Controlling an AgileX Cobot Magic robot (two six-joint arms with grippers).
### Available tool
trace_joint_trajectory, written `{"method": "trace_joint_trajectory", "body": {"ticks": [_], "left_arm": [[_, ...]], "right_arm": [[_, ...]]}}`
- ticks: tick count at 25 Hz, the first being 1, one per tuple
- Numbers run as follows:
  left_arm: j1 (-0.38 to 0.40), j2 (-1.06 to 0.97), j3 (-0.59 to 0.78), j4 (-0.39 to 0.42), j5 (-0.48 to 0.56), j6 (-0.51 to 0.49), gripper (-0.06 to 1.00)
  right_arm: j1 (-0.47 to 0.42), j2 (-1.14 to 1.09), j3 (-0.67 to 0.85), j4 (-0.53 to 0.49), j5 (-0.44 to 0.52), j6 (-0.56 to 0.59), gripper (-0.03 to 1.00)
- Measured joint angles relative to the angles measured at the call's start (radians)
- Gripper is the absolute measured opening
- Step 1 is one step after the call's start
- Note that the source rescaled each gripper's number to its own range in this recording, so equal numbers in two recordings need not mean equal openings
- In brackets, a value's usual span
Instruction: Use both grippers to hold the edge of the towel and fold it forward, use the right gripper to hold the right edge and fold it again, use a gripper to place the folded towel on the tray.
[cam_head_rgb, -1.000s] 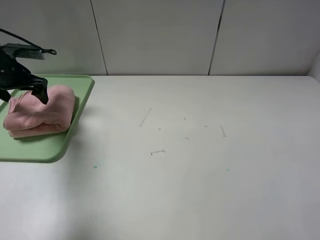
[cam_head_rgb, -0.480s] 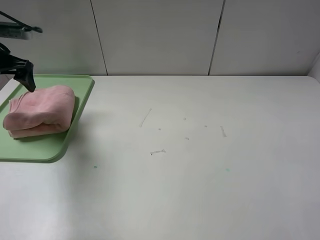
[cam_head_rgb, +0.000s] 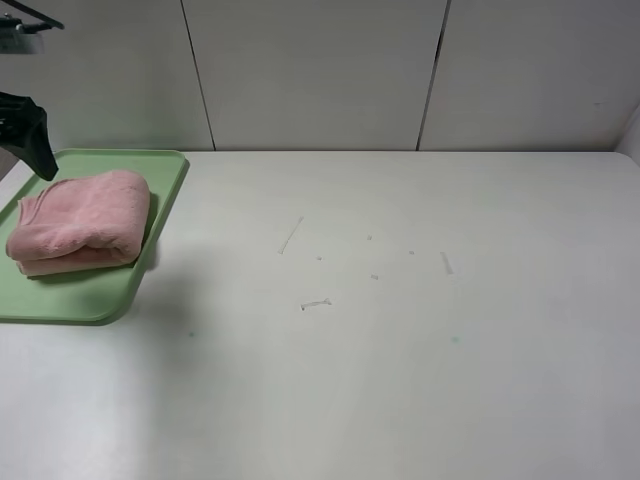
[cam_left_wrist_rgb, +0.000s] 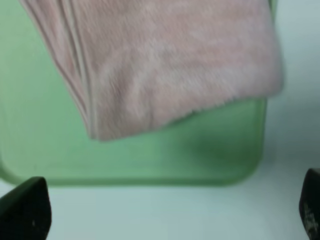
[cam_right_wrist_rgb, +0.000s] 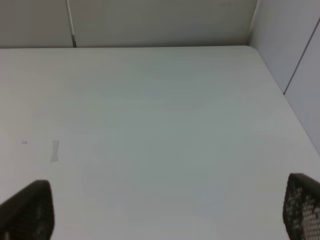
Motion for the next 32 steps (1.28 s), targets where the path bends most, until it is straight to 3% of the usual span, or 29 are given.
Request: {"method": "trace_joint_trajectory", "body": {"ticks": [15,20,32], "left_arm": [[-0.013,-0.415,0.337,-0.161,0.068,0.091,1.0],[-0.013,-0.576,0.412,-0.169,0.162,0.099,1.0],[-0.013,-1.007,0.52,-0.172,0.165,0.096,1.0]], "right_arm": [[0.0,0.0,0.0,0.0,0.0,0.0,1.0],[0.0,0.0,0.0,0.0,0.0,0.0,1.0],[0.0,0.0,0.0,0.0,0.0,0.0,1.0]]}}
